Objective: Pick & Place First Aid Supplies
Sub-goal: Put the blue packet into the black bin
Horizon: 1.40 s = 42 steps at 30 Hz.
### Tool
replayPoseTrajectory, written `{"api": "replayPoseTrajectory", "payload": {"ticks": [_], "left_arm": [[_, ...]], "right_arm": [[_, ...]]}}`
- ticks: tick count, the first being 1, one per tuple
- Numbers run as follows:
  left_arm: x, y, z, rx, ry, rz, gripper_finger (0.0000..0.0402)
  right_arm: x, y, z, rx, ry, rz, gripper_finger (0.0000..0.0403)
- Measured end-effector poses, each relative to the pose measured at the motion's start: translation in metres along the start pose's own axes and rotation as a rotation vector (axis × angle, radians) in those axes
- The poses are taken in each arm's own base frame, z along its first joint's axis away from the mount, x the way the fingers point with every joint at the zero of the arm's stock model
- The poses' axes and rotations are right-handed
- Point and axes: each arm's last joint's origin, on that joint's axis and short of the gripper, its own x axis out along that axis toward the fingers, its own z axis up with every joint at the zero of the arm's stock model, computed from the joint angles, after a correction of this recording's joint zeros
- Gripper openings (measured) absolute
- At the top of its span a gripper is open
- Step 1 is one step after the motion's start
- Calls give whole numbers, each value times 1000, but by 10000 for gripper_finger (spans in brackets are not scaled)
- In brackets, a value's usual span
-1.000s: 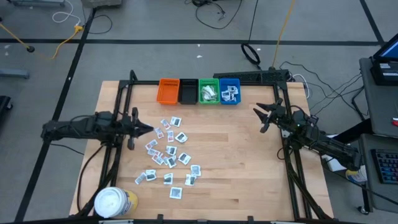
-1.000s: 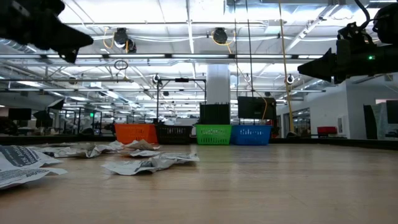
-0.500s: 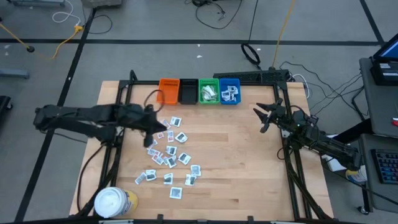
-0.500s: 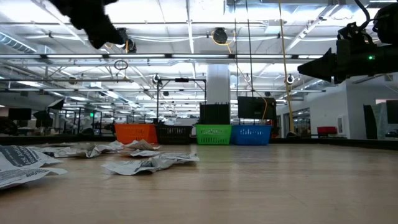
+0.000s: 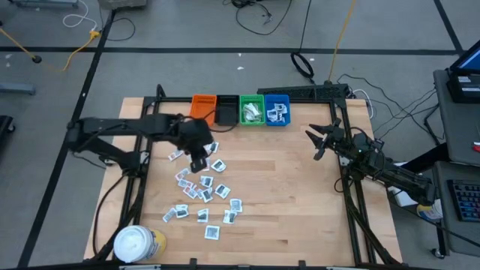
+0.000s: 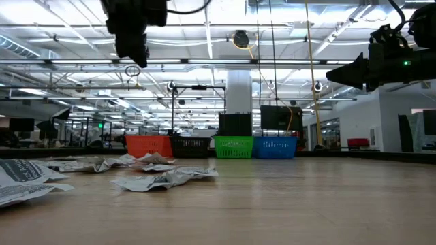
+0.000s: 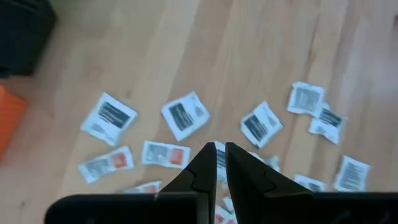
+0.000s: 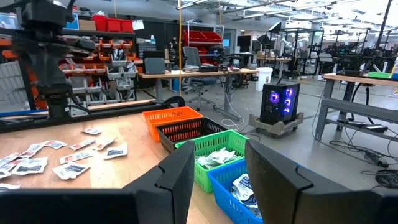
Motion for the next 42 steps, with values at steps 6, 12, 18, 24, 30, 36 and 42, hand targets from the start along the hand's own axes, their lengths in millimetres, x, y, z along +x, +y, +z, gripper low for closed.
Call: {"api": "replayPoseTrajectory", "payload": {"ticks": [6, 12, 18, 24, 30, 36, 42], "left_arm": [[14, 1, 21, -62, 107, -98, 37], [34, 5, 29, -99, 184, -191, 37], [51, 10, 33, -126, 224, -192, 37], [58, 12, 34, -167, 237, -180, 37], [58, 17, 34, -222, 214, -24, 38], [57, 22, 34, -221, 215, 19, 97], [57, 24, 34, -158, 215, 13, 206]], "right_arm": [[0, 0, 0, 0, 0, 0, 139], [0, 0, 0, 0, 0, 0, 139], [0, 0, 0, 0, 0, 0, 139], [0, 0, 0, 0, 0, 0, 139], [0, 0, 0, 0, 0, 0, 139], [0, 0, 0, 0, 0, 0, 139], [0, 0, 0, 0, 0, 0, 139]]}}
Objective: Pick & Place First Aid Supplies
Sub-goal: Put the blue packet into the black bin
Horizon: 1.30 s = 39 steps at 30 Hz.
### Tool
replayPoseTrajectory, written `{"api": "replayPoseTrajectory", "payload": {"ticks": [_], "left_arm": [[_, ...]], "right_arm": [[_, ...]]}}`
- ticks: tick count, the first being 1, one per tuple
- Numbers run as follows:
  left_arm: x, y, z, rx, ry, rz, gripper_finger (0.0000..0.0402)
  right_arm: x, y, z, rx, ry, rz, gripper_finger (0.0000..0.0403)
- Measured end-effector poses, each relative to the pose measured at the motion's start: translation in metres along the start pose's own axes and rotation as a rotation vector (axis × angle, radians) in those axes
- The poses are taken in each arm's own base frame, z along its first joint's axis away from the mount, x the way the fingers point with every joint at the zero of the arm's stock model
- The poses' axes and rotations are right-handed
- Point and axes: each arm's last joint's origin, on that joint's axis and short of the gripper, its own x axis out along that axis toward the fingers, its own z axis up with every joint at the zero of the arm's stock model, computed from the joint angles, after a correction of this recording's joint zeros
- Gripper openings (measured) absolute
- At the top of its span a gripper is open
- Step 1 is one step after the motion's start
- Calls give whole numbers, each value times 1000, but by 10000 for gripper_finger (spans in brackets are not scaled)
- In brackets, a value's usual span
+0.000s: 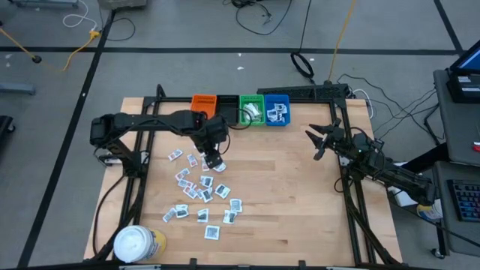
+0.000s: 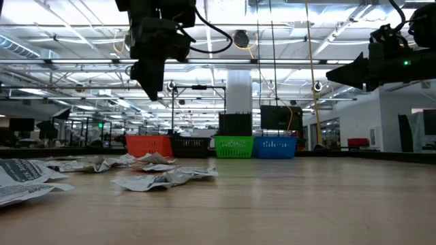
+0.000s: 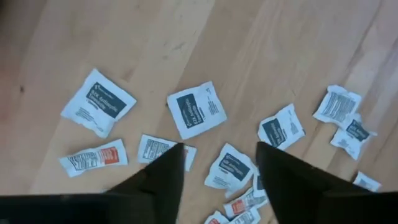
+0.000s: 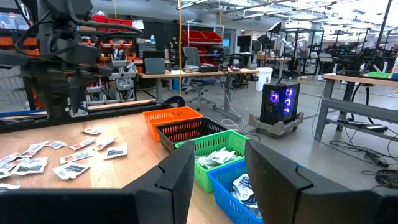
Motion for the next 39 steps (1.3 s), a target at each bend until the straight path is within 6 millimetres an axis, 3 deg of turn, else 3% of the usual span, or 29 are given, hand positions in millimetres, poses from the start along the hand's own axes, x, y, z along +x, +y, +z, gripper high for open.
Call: {"api": "replayPoseTrajectory", "payload": {"ticks": [5, 10, 22, 34, 39], "left_arm": [[0, 1, 0, 12, -14, 48, 258], [2, 2, 1, 14, -20, 98, 269], [64, -13, 5, -18, 136, 167, 240], [116, -25, 5, 11, 173, 255, 283], [123, -26, 5, 21, 182, 258, 283]], "right_arm": [[0, 0, 0, 0, 0, 0, 139], [0, 0, 0, 0, 0, 0, 139], [0, 0, 0, 0, -1, 0, 139], [0, 0, 0, 0, 0, 0, 139], [0, 0, 0, 0, 0, 0, 139]]}}
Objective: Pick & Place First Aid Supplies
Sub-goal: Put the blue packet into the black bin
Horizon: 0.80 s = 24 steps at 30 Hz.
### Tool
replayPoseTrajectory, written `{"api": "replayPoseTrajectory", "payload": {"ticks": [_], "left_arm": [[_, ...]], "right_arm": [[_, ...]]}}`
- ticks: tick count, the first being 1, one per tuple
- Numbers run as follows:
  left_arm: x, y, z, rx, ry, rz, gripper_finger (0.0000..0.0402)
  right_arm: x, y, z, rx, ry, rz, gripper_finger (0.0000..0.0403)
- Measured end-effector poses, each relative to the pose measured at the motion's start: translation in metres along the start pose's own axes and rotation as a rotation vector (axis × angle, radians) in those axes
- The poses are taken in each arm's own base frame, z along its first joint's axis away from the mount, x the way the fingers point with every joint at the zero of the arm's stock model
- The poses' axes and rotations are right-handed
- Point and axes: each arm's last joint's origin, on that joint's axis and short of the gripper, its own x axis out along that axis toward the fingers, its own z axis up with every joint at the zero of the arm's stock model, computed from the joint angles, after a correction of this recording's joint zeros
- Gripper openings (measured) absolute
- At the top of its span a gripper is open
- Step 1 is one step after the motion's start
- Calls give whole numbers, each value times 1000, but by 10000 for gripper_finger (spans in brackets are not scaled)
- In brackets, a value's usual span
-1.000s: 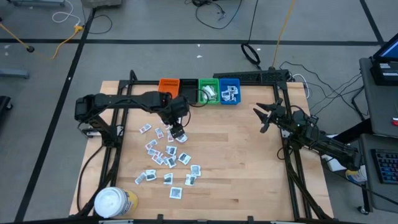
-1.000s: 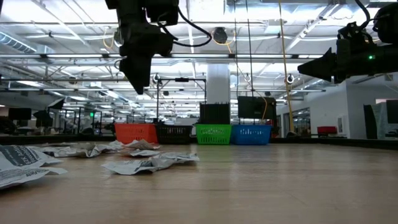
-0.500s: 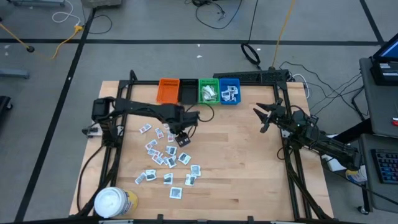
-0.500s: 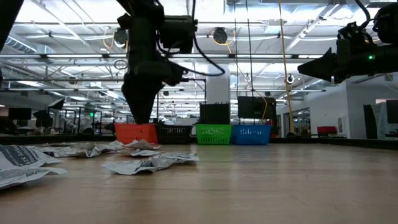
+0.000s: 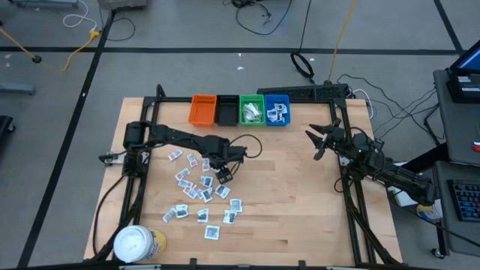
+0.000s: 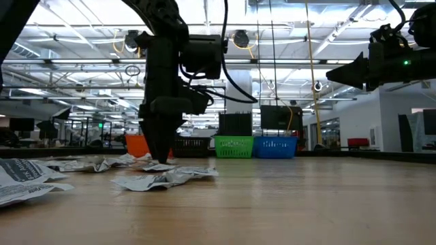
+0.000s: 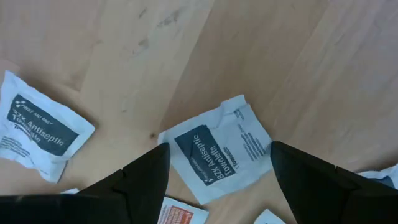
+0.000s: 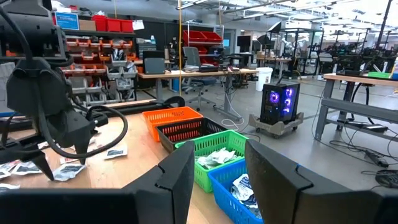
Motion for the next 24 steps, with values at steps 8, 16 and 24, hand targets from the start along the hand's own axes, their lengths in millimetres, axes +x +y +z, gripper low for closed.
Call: {"api": "replayPoseTrajectory", "payload": {"ticks": [8, 16, 24], "left_arm": [[0, -1, 3, 0, -29, -15, 217], [0, -2, 4, 17, -35, -26, 91], [0, -2, 3, 38, -29, -40, 9]], "right_arm": [[0, 0, 0, 0, 0, 0, 139], [0, 0, 0, 0, 0, 0, 139], [0, 0, 0, 0, 0, 0, 139]]}}
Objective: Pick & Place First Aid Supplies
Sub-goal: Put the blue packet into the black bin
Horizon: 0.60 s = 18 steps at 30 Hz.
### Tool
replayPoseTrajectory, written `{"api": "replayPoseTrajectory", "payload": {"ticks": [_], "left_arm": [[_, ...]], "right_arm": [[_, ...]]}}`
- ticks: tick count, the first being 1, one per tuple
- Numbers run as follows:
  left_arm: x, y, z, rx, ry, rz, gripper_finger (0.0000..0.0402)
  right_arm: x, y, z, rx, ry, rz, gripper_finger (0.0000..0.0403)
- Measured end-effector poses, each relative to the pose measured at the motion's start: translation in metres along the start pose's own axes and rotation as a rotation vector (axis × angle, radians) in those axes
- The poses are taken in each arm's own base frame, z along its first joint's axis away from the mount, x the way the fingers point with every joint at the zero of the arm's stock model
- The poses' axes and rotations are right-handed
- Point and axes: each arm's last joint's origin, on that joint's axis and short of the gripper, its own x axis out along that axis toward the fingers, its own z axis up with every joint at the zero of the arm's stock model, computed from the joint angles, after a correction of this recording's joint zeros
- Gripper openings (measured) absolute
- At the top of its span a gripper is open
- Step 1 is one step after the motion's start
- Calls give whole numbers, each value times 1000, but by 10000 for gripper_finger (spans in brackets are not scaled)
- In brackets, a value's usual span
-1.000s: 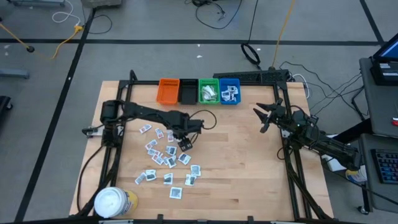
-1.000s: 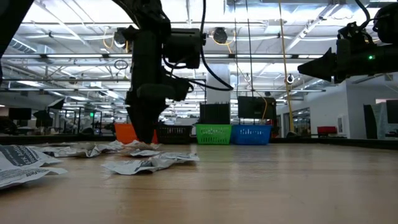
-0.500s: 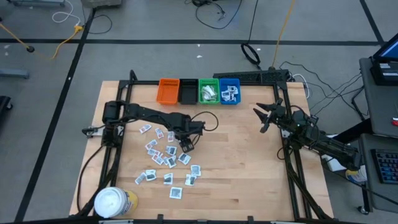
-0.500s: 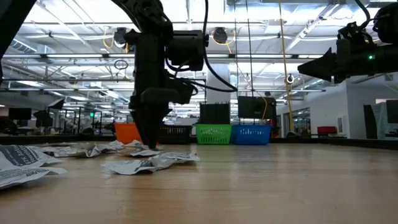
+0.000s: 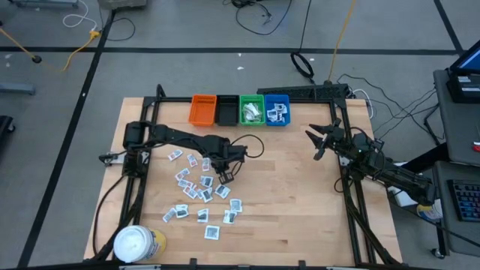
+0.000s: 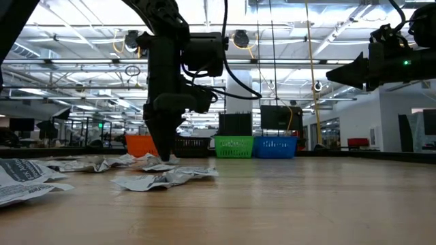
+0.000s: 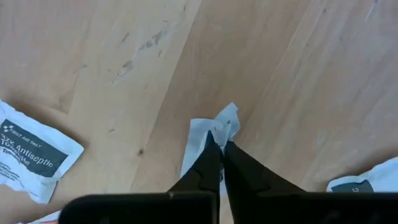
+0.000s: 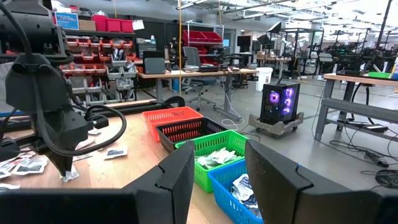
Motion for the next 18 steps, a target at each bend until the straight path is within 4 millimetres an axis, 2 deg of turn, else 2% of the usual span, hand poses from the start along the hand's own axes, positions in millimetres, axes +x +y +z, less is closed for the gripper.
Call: {"api": "replayPoseTrajectory", "payload": {"ticks": [4, 11, 18], "left_arm": [[-8, 5, -2, 4, 7, -2, 15], [-59, 29, -14, 1, -47, -12, 9], [-99, 43, -33, 184, -102, -13, 5]], "right_arm": [[0, 0, 0, 0, 0, 0, 139], [0, 0, 0, 0, 0, 0, 139], [0, 0, 0, 0, 0, 0, 139]]}}
